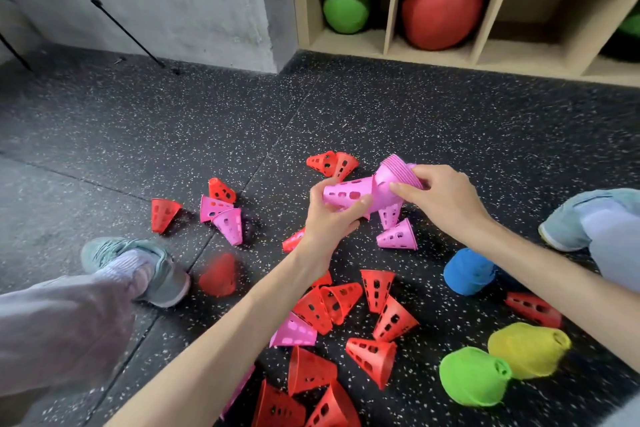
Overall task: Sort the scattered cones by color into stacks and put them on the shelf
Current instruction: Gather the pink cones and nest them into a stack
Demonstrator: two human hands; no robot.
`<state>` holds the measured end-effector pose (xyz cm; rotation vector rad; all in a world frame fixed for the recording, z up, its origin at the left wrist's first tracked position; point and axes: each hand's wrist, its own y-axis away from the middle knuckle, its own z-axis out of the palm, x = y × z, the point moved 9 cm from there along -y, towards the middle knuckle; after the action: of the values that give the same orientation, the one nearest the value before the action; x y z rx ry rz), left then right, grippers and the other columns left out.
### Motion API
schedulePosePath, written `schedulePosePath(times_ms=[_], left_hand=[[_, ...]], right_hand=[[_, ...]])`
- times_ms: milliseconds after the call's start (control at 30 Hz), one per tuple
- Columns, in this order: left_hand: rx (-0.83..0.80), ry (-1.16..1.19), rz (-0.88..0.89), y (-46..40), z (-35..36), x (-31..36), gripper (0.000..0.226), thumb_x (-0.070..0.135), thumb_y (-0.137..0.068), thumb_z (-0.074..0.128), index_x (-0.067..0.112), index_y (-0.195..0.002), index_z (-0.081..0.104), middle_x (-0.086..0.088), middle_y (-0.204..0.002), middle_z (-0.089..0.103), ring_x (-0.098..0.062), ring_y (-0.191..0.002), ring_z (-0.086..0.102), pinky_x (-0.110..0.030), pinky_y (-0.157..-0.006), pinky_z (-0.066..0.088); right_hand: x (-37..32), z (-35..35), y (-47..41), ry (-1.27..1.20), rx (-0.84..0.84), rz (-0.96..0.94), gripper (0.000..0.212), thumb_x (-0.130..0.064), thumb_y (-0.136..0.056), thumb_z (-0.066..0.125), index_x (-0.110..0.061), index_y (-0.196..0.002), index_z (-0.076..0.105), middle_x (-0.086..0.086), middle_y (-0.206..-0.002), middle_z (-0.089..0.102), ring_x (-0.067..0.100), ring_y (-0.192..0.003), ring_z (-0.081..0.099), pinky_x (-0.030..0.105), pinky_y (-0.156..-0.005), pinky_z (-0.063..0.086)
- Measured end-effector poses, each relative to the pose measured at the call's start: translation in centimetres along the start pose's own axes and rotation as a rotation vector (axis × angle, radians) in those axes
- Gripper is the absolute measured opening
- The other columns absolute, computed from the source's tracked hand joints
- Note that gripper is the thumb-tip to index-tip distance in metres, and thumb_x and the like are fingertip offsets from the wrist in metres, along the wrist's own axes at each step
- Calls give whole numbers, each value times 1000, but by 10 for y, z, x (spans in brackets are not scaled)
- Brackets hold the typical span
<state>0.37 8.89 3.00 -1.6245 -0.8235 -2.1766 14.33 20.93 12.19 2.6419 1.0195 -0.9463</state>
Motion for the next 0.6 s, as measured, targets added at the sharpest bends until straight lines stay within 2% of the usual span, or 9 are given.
schedulePosePath(times_ms=[133,233,300,333,400,467,533,567,600], left_hand=[[-19,-90,38,6,8,2,53,29,-87,82,10,-124,49,-14,-115,73,-20,-101,75,-36,-92,61],[-19,-141,73,8,14,4,54,28,-86,82,7,-122,47,-12,-109,75,-20,-96,76,-34,-86,62],[-21,-191,103,8,16,6,53,29,-85,84,15,-121,48,-10,-106,76,-26,-95,76,-40,-86,63],[-29,-226,124,8,17,7,53,30,-84,85,20,-122,48,-8,-103,76,-27,-93,76,-45,-87,62],[-61,-294,176,10,21,8,55,31,-85,84,29,-126,48,-6,-96,78,-26,-88,77,-49,-87,61],[-94,-345,211,11,26,8,64,37,-85,82,38,-136,43,-6,-94,78,-26,-85,76,-52,-85,61],[-119,-385,240,11,28,7,76,47,-82,82,51,-143,36,-5,-94,77,-29,-84,75,-55,-81,61],[-128,-403,251,11,28,7,81,49,-81,81,55,-145,32,-5,-95,77,-29,-83,75,-54,-79,61],[-136,-420,260,12,29,7,84,48,-82,81,57,-147,29,-4,-97,76,-28,-82,75,-53,-77,62]], right_hand=[[-4,4,-1,-102,-43,-16,47,-50,-96,62,-6,-80,65,7,-63,55,13,-54,40,33,-57,32],[-6,12,-1,-136,-124,-39,45,-43,-102,56,-7,-75,59,4,-66,51,17,-58,46,38,-65,45],[-2,15,-2,-180,-167,-29,44,-40,-106,49,-19,-68,57,8,-71,60,30,-81,65,52,-83,55],[-3,17,-1,-190,-184,-31,43,-41,-106,47,-23,-69,60,12,-80,68,35,-100,67,57,-89,54],[-4,20,0,-187,-221,-32,40,-42,-106,47,-22,-80,69,16,-97,73,37,-112,63,58,-93,54],[-6,19,1,-175,-228,-42,40,-42,-106,47,-18,-84,70,11,-95,74,30,-105,68,55,-93,54],[-8,18,0,-148,-233,-58,44,-45,-105,48,-16,-77,64,9,-79,68,21,-81,68,54,-88,55],[-7,20,0,-136,-247,-64,45,-45,-105,48,-17,-73,61,4,-70,64,13,-71,63,51,-83,55],[-7,23,1,-137,-266,-63,43,-44,-105,49,-23,-68,59,-8,-62,60,2,-64,58,45,-78,54]])
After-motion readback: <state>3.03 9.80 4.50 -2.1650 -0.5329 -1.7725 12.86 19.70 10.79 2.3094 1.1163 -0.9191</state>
